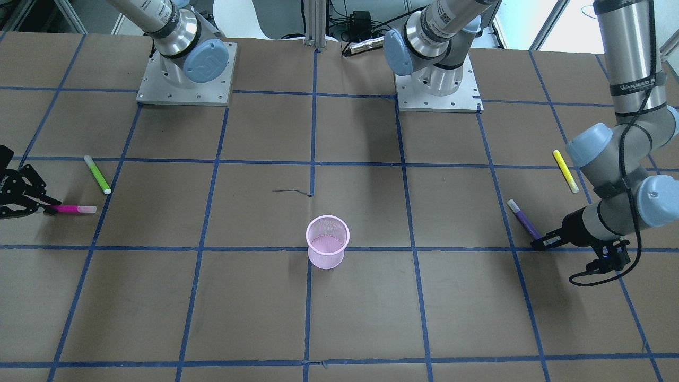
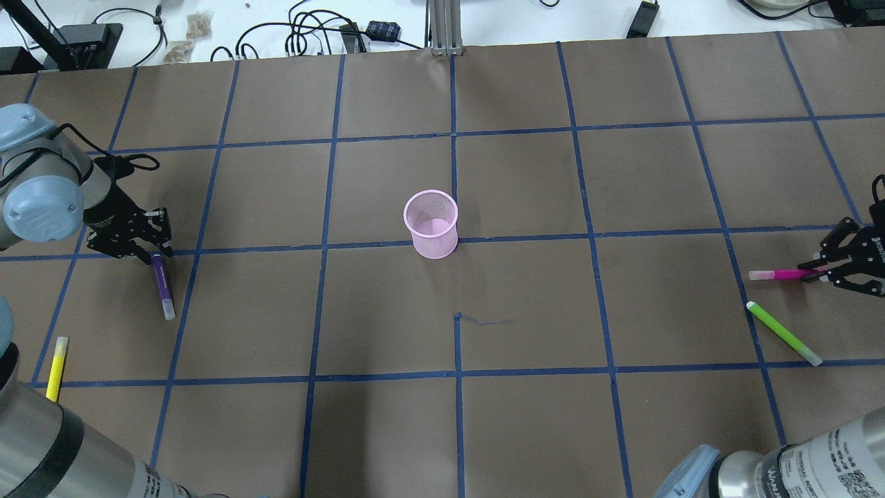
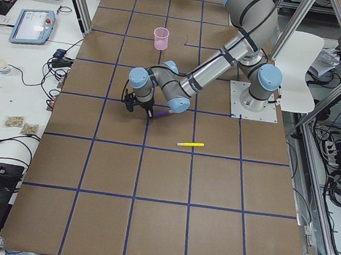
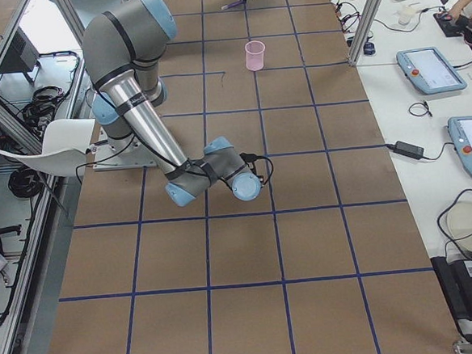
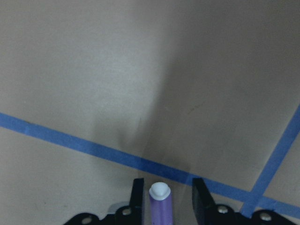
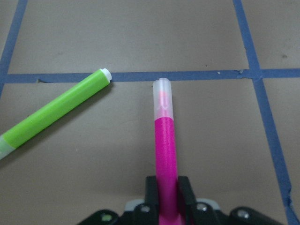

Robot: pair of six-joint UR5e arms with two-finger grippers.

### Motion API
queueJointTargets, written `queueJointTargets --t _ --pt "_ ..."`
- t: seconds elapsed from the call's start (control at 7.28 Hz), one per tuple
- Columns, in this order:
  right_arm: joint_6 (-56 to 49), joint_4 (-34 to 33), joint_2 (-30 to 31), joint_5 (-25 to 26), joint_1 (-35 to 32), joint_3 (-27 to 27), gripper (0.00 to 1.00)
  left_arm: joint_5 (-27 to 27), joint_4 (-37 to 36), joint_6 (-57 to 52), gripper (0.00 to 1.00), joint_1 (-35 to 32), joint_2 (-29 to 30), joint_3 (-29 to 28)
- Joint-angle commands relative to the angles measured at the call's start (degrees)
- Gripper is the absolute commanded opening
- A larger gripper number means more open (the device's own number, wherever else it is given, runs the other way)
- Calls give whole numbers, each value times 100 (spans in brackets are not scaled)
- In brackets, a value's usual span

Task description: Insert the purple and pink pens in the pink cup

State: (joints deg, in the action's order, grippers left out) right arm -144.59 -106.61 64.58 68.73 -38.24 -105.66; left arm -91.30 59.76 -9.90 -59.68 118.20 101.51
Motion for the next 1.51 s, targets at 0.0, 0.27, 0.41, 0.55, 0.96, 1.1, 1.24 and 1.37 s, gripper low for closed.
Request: queueJointTargets --t 0.0,0.27,0.41,0.55,0.96,1.1,1.24,1.37 --pt "699 26 394 -271 -112 36 17 7 -17 -38 18 0 54 -8" --pt "1385 9 1027 -326 -856 45 18 -10 -17 -83 0 0 54 -35" --pt "1998 -26 1326 -308 -1296 54 18 7 0 -22 0 -9 27 -87" --pt "2196 -183 1511 -90 -1857 45 18 7 18 5 0 -70 -155 -105" --pt "4221 -999 1698 665 -3622 80 18 -10 350 101 0 -123 -631 -481" --pt "4968 -1306 1663 1120 -4325 150 18 7 717 215 0 -158 -675 -779" --pt "5671 -1344 1610 1281 -4924 264 18 7 947 312 0 -358 -780 -991" --pt "6226 -1336 1506 1396 -5304 422 18 16 1019 652 0 -595 -903 -1054"
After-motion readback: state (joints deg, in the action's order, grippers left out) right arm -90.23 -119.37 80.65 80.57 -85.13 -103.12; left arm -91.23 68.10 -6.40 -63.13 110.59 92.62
